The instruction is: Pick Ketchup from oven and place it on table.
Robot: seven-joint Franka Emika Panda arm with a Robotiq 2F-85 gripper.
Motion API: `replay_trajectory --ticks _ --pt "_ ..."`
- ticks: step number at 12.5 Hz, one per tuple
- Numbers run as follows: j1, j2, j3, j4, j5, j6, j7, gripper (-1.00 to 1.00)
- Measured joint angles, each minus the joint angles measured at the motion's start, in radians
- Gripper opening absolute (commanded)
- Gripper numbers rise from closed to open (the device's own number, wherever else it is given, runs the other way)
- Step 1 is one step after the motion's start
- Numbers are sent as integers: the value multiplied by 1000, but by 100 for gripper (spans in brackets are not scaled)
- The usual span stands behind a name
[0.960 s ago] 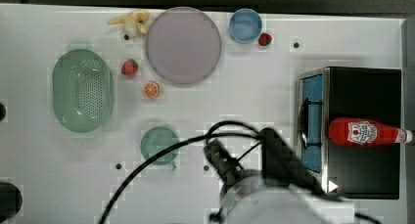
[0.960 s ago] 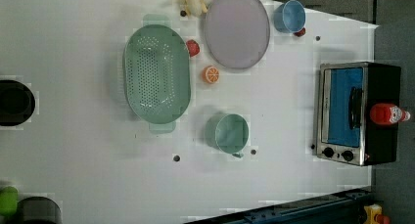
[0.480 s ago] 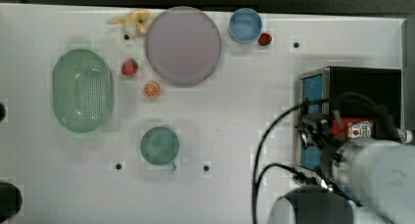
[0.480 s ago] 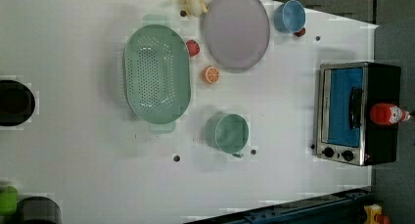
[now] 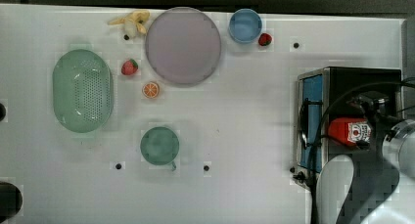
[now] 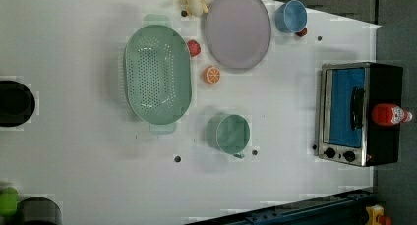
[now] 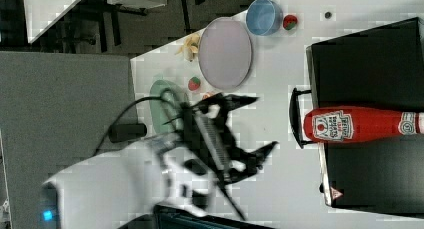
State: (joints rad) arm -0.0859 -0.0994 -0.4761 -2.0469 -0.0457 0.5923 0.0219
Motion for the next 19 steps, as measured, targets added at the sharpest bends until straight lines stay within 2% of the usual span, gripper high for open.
replay_trajectory --ticks 2,4,5,8,9,10,11,12,13,14,17,19 --pt "-5 85 -53 -2 -6 58 -2 100" --pt "-24 147 -53 -2 -20 84 -2 100" --pt "-16 180 -68 -8 -19 95 -2 100" --pt "-19 242 -81 -39 118 127 -2 100" --pt "-20 275 -79 -29 127 111 -2 100" --pt "-21 298 -82 -29 94 140 -2 100" --pt "-21 297 -84 -31 91 147 -2 78" --pt "-27 289 -80 -31 98 148 -2 40" --pt "-26 282 -81 -33 105 155 -2 16" --pt "-20 284 -90 -27 105 166 -2 1" --pt "-10 278 -121 -18 121 149 -2 1" --pt "-39 257 -77 16 121 81 -2 1"
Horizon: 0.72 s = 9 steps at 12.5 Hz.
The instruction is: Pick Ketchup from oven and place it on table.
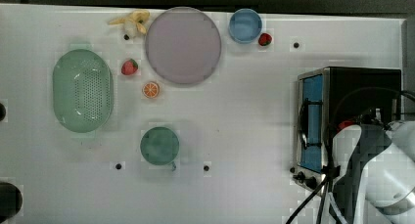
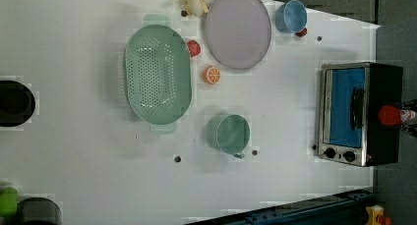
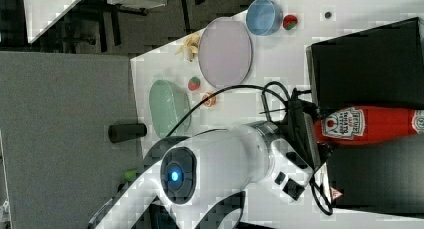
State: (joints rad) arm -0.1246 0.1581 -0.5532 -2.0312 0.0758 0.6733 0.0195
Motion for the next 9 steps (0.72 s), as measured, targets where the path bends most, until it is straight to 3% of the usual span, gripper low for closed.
replay_trajectory --ticks 3,6,9 --pt "13 -101 67 85 -9 -250 3 1" --pt "83 -273 219 90 7 -302 30 1" --pt "71 -311 370 39 3 -343 105 1"
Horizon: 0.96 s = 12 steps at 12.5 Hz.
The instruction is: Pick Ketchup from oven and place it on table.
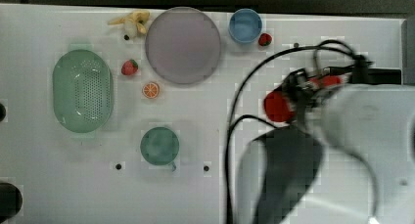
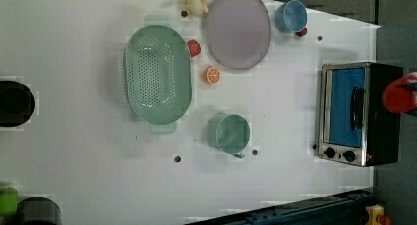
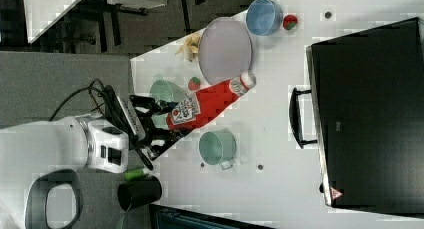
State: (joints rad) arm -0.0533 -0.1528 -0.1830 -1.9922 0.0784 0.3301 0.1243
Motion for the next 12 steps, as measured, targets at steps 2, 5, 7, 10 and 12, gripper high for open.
replay_trajectory --ticks 2,5,7,10,12 --pt "18 15 60 -49 -30 14 63 1" --pt "22 35 166 -164 -31 97 208 1" --pt "47 80 200 -291 -56 220 290 1" --pt "39 248 178 -355 -82 412 302 1" --pt "32 363 157 -357 -76 537 320 1"
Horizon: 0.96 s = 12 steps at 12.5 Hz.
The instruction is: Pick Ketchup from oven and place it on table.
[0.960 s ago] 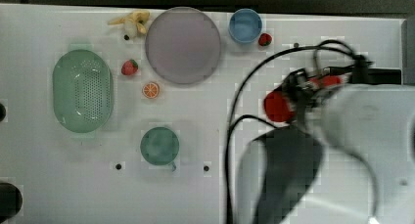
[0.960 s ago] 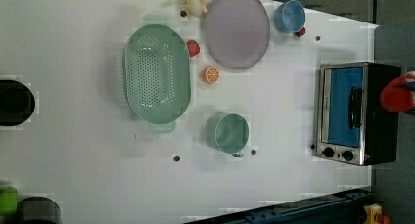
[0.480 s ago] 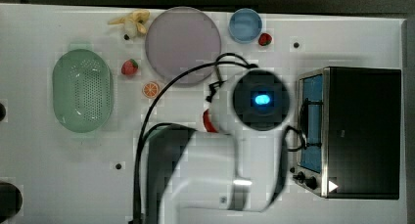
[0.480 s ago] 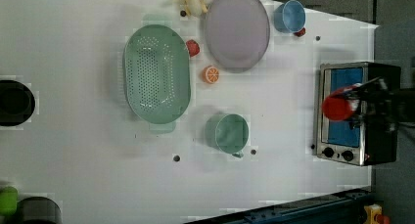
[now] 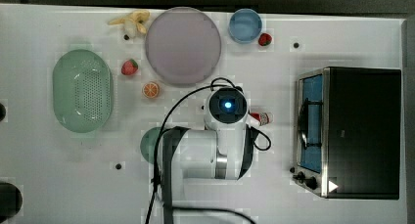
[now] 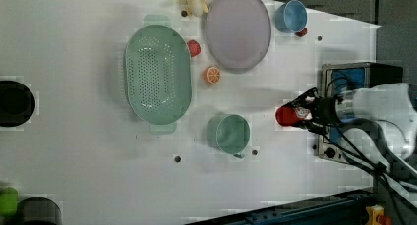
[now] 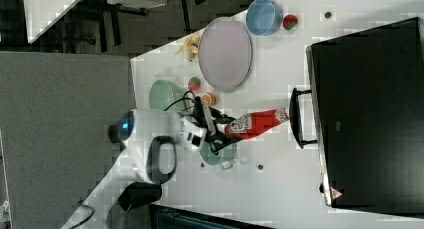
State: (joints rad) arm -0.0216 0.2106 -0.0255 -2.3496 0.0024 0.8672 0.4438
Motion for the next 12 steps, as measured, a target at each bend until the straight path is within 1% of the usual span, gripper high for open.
replay_trajectory --ticks 2,3,6,8,9,10,11,12 --pt "-12 98 -11 16 5 54 0 1" --pt "-21 121 -4 -12 6 104 0 1" --pt "-17 114 21 -39 11 98 1 3" --pt "-21 95 38 -21 25 99 2 48" --pt "-15 83 29 -20 17 97 2 77" --pt "-15 76 20 -4 24 100 2 99" --pt "-11 70 5 14 8 103 2 100" --pt "-19 49 -1 21 7 76 7 100"
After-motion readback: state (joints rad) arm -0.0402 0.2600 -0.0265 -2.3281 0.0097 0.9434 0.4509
